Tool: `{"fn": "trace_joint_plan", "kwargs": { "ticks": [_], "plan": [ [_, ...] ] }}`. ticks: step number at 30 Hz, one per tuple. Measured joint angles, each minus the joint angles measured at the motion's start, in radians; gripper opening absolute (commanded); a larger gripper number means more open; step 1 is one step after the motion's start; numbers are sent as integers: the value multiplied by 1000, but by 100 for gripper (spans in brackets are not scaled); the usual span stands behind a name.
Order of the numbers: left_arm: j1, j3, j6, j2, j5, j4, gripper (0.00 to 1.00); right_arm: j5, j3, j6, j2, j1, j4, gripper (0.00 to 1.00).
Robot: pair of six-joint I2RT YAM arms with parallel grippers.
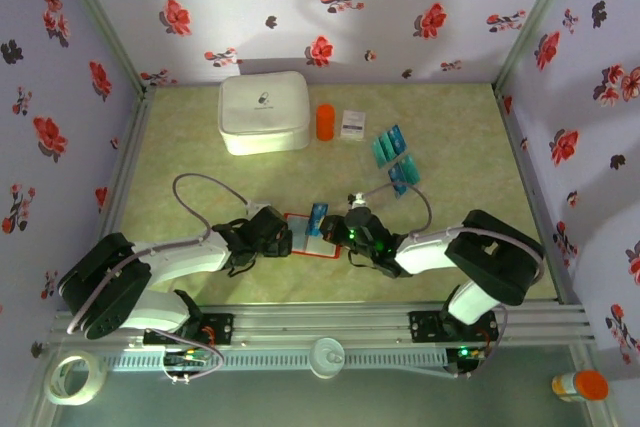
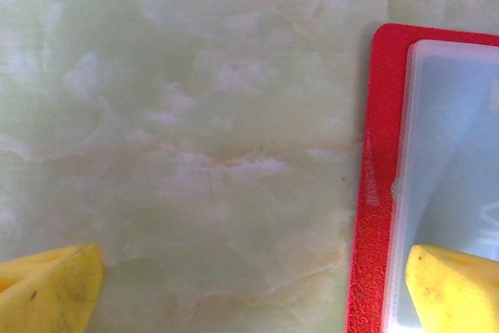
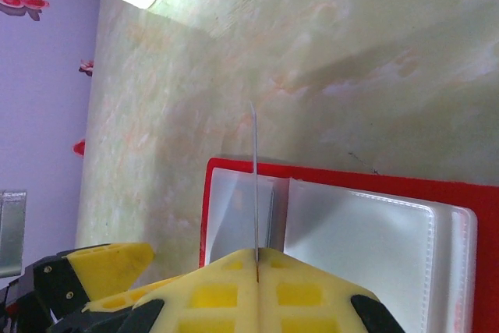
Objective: Put the credit cards into the card holder
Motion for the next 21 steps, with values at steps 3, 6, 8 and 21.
{"fn": "trace_joint_plan", "kwargs": {
  "ticks": [3,6,8,21],
  "plan": [
    [0,0,0,0,0,0,100,2,-13,1,3,2,8,0],
    [0,0,0,0,0,0,100,7,-26,6,3,2,12,0],
    [0,0,0,0,0,1,100,11,-31,12,3,2,16,0],
    [0,-2,0,0,-1,4,100,14,-36,35,35,7,80,0]
  ]
}}
